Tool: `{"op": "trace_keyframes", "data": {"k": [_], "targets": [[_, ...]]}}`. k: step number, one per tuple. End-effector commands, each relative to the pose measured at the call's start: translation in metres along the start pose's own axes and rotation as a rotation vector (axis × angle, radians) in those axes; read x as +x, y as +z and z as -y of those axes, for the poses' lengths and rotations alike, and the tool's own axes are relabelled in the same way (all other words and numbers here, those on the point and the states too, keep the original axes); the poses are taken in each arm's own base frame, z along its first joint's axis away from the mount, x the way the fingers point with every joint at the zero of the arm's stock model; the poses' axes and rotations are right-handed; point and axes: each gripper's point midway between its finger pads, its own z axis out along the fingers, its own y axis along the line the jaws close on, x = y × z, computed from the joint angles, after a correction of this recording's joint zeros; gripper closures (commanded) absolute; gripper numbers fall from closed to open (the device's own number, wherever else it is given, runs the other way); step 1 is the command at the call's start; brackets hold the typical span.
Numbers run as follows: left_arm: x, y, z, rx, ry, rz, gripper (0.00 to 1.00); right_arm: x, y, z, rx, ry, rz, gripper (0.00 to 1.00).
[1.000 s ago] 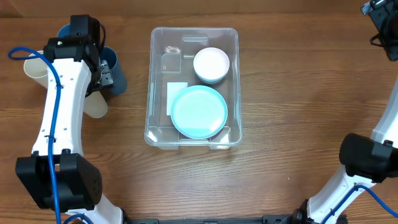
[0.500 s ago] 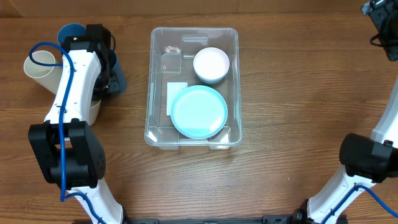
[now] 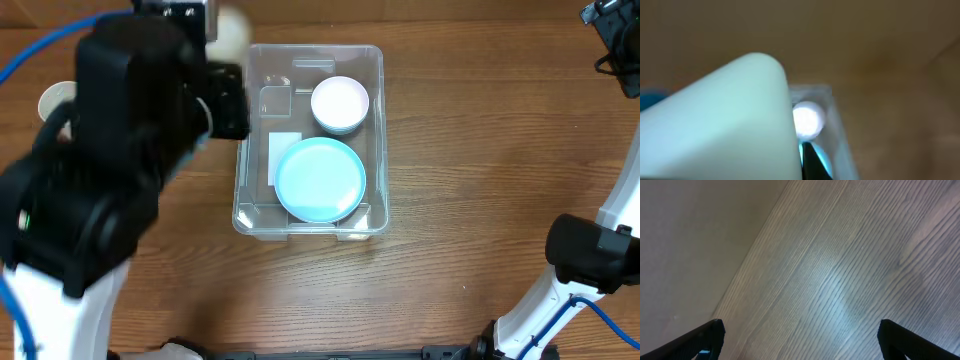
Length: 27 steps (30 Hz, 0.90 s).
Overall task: Pack container
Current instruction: 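Carry the beige cup into the container's back-left corner and release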
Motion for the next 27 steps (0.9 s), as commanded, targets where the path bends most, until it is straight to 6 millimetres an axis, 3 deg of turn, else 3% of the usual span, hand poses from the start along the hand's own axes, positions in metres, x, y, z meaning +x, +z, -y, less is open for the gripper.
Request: {"op": "trace_keyframes", "data": {"k": [1, 3, 6, 10, 13, 15, 20, 27], "targets": [[-0.009, 0.041, 0.024, -0.001, 0.087, 0.029, 0.96, -0.003, -0.005, -0.002, -0.011, 0.006, 0.015, 0.0], [0.004, 0.077, 0.025, -0.023, 0.092, -0.033, 0.96, -0.003, -0.005, -0.002, -0.011, 0.006, 0.015, 0.0], [0.056, 0.15, 0.029, -0.038, 0.116, -0.236, 0.96, -0.003, -0.005, -0.002, -0.011, 0.006, 0.015, 0.0], [0.115, 0.211, 0.026, -0.072, 0.108, -0.427, 0.96, -0.003, -0.005, -0.002, -0.011, 0.006, 0.015, 0.0], [0.141, 0.231, 0.016, -0.111, 0.109, -0.51, 0.96, -0.003, -0.005, -0.002, -0.011, 0.006, 0.015, 0.0], [0.157, 0.241, -0.003, -0.194, 0.087, -0.563, 0.96, -0.003, -0.005, -0.002, -0.011, 0.006, 0.015, 0.0], [0.184, 0.27, -0.03, -0.258, 0.073, -0.638, 0.96, -0.003, -0.005, -0.002, -0.011, 0.006, 0.015, 0.0], [0.211, 0.314, -0.047, -0.283, 0.032, -0.658, 0.96, -0.003, -0.005, -0.002, -0.011, 0.006, 0.015, 0.0]]}}
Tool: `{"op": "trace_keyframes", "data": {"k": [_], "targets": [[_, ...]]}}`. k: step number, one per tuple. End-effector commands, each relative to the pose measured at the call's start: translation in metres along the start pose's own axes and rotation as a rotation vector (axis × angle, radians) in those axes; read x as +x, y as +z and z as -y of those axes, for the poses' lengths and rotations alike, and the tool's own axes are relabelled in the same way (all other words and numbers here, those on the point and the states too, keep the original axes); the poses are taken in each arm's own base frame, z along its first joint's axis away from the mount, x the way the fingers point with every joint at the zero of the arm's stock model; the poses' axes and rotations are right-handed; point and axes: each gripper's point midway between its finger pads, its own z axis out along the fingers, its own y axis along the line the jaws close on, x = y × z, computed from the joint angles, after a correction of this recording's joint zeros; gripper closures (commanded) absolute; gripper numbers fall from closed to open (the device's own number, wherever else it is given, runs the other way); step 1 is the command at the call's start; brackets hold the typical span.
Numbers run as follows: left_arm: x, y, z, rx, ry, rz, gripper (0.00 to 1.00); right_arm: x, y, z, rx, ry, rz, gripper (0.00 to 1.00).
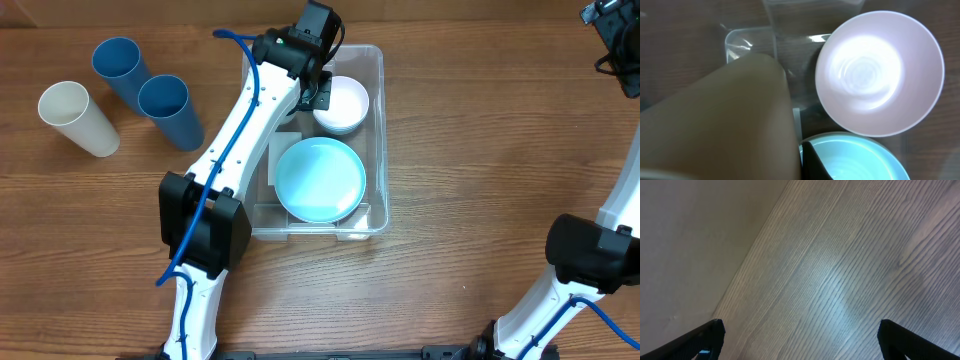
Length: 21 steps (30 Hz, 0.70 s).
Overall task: Pack container
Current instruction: 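Carry the beige cup into the container's back-left corner and release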
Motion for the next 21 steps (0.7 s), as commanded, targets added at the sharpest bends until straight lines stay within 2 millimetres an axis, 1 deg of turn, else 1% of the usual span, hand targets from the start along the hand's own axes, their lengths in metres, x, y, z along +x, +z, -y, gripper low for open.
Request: {"op": "trace_keyframes", "data": {"k": [1, 3, 8, 11, 12, 13, 14, 15, 16, 17, 19, 21], "targets": [[-0.013, 0.01, -0.007, -0.003, -0.064, 0.03, 0.96, -0.003, -0.005, -0.002, -0.011, 0.006, 0.015, 0.0], [-0.018, 0.016, -0.016, -0.006, -0.117, 0.036, 0.96, -0.003, -0.005, -0.002, -0.011, 0.007, 0.015, 0.0], [-0.027, 0.02, -0.037, 0.041, -0.204, 0.033, 0.96, -0.003, -0.005, -0.002, -0.011, 0.007, 0.015, 0.0], [-0.029, 0.021, -0.044, 0.05, -0.228, 0.031, 0.96, -0.003, -0.005, -0.002, -0.011, 0.007, 0.015, 0.0], [-0.03, 0.021, -0.045, 0.05, -0.229, 0.032, 0.92, -0.003, -0.005, -0.002, -0.011, 0.007, 0.015, 0.0], [-0.03, 0.021, -0.045, 0.05, -0.23, 0.032, 0.75, -0.003, -0.005, -0.002, -0.011, 0.007, 0.015, 0.0], [-0.031, 0.021, -0.045, 0.05, -0.23, 0.035, 0.5, -0.003, -0.005, -0.002, -0.011, 0.007, 0.015, 0.0], [-0.032, 0.021, -0.045, 0.052, -0.231, 0.04, 0.3, -0.003, -0.005, -0.002, -0.011, 0.007, 0.015, 0.0], [-0.034, 0.021, -0.044, 0.055, -0.23, 0.048, 0.18, -0.003, -0.005, -0.002, -0.011, 0.006, 0.015, 0.0], [-0.036, 0.021, -0.043, 0.058, -0.231, 0.055, 0.13, -0.003, -0.005, -0.002, -0.011, 0.007, 0.015, 0.0], [-0.04, 0.02, -0.039, 0.082, -0.232, 0.069, 0.08, -0.003, -0.005, -0.002, -0.011, 0.007, 0.015, 0.0], [-0.045, 0.02, -0.038, 0.091, -0.234, 0.088, 0.06, -0.003, -0.005, -0.002, -0.011, 0.007, 0.015, 0.0]]}}
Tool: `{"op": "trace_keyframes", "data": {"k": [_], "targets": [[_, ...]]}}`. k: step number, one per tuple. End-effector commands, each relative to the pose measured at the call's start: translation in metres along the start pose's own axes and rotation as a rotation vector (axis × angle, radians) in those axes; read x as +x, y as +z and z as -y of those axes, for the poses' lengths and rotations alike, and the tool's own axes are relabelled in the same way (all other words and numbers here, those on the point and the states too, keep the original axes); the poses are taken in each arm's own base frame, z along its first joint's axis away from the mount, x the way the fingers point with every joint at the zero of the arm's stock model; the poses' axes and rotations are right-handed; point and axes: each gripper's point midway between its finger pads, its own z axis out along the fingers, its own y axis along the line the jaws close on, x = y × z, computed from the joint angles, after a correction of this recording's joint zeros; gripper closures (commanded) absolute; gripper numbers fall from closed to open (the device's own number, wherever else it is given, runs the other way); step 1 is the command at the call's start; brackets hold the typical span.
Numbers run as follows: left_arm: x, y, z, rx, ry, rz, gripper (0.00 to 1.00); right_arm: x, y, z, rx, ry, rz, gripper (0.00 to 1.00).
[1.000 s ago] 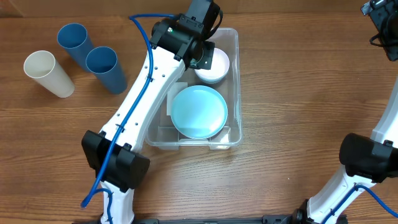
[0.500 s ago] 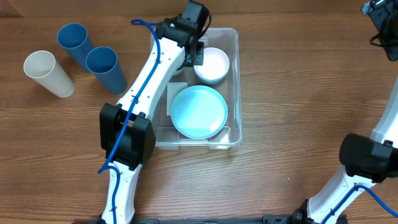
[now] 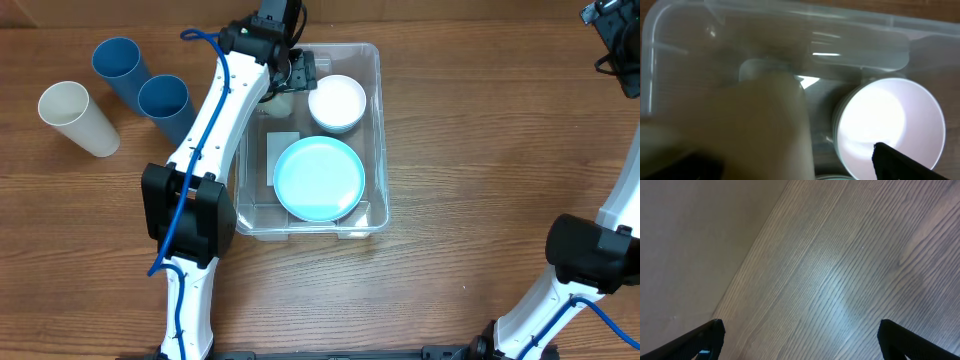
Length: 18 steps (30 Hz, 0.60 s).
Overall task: Pack container
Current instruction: 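Carry the beige cup into the container's back-left corner and release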
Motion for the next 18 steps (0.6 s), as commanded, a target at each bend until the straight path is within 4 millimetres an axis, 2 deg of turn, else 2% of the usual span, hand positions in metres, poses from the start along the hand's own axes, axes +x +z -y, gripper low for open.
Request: {"op": "trace_keyframes", "data": {"k": [1, 6, 9, 12, 15, 17, 18], "targets": [[-0.008, 0.001, 0.004, 0.026, -0.012, 0.025, 0.06, -0.003, -0.005, -0.002, -0.012, 0.006, 0.015, 0.0], [-0.015, 0.0, 0.006, 0.034, -0.013, 0.052, 0.07, -0.003, -0.005, -0.002, -0.012, 0.006, 0.015, 0.0], [-0.017, 0.0, 0.008, 0.039, -0.014, 0.063, 0.14, -0.003, -0.005, -0.002, -0.012, 0.006, 0.015, 0.0], [-0.018, 0.0, 0.008, 0.04, -0.014, 0.066, 0.29, -0.003, -0.005, -0.002, -0.012, 0.006, 0.015, 0.0], [-0.018, 0.0, 0.008, 0.041, -0.014, 0.067, 0.4, -0.003, -0.005, -0.002, -0.012, 0.006, 0.015, 0.0], [-0.019, -0.001, 0.008, 0.041, -0.014, 0.068, 0.51, -0.003, -0.005, -0.002, -0.012, 0.006, 0.015, 0.0], [-0.019, -0.001, 0.008, 0.042, -0.014, 0.069, 0.62, -0.003, -0.005, -0.002, -0.012, 0.006, 0.015, 0.0]]}}
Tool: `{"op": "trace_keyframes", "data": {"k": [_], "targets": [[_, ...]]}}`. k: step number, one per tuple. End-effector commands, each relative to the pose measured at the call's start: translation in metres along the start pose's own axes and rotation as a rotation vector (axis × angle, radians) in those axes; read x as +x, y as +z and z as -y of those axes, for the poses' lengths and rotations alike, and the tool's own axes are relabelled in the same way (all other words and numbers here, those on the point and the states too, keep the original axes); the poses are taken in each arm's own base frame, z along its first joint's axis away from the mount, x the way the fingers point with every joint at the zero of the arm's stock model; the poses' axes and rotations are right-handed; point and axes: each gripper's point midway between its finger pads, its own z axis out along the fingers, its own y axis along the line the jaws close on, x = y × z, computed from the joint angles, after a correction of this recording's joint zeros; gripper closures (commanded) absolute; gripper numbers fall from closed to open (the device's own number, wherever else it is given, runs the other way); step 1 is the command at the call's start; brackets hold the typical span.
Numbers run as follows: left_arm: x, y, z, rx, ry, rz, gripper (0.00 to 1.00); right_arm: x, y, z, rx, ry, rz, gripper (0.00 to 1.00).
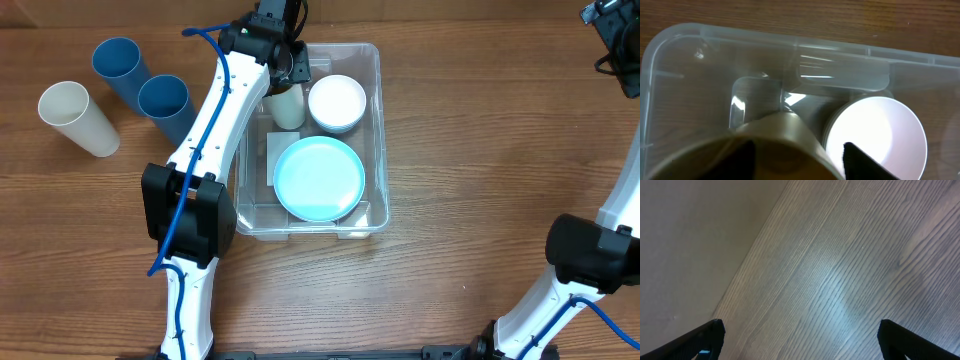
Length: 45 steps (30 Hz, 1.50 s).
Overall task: Pack container
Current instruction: 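Carry the beige cup into the container's back-left corner and release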
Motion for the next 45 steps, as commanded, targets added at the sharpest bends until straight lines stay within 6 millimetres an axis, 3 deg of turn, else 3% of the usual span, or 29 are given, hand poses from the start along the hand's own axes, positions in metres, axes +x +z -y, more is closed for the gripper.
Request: {"op": "trace_keyframes", "data": {"k": [1, 2, 6, 13, 30, 37, 40, 43, 45], "targets": [[-0.005, -0.003, 0.001, 0.012, 0.0, 0.012, 0.71, -0.003, -0.005, -0.002, -0.011, 0.006, 0.015, 0.0], [-0.006, -0.005, 0.002, 0.014, 0.002, 0.017, 0.8, -0.003, -0.005, -0.002, -0.011, 0.006, 0.015, 0.0], [-0.013, -0.016, 0.004, 0.02, 0.002, 0.031, 0.96, -0.003, -0.005, -0.002, -0.011, 0.006, 0.015, 0.0], [-0.025, -0.039, 0.001, -0.005, 0.02, 0.063, 0.96, -0.003, -0.005, -0.002, -0.011, 0.006, 0.015, 0.0], [0.008, -0.038, -0.016, -0.078, -0.002, -0.068, 0.96, -0.003, -0.005, -0.002, -0.011, 0.006, 0.015, 0.0], [0.005, -0.037, -0.014, -0.065, -0.023, -0.059, 0.96, -0.003, -0.005, -0.002, -0.011, 0.006, 0.015, 0.0], [0.003, -0.037, -0.015, -0.071, -0.022, -0.048, 0.85, -0.003, -0.005, -0.002, -0.011, 0.006, 0.015, 0.0], [0.003, -0.035, -0.018, -0.088, -0.01, -0.047, 0.95, -0.003, -0.005, -0.002, -0.011, 0.006, 0.015, 0.0], [0.005, -0.03, -0.018, -0.092, -0.01, -0.058, 0.95, -0.003, -0.005, -0.002, -0.011, 0.006, 0.015, 0.0]]}}
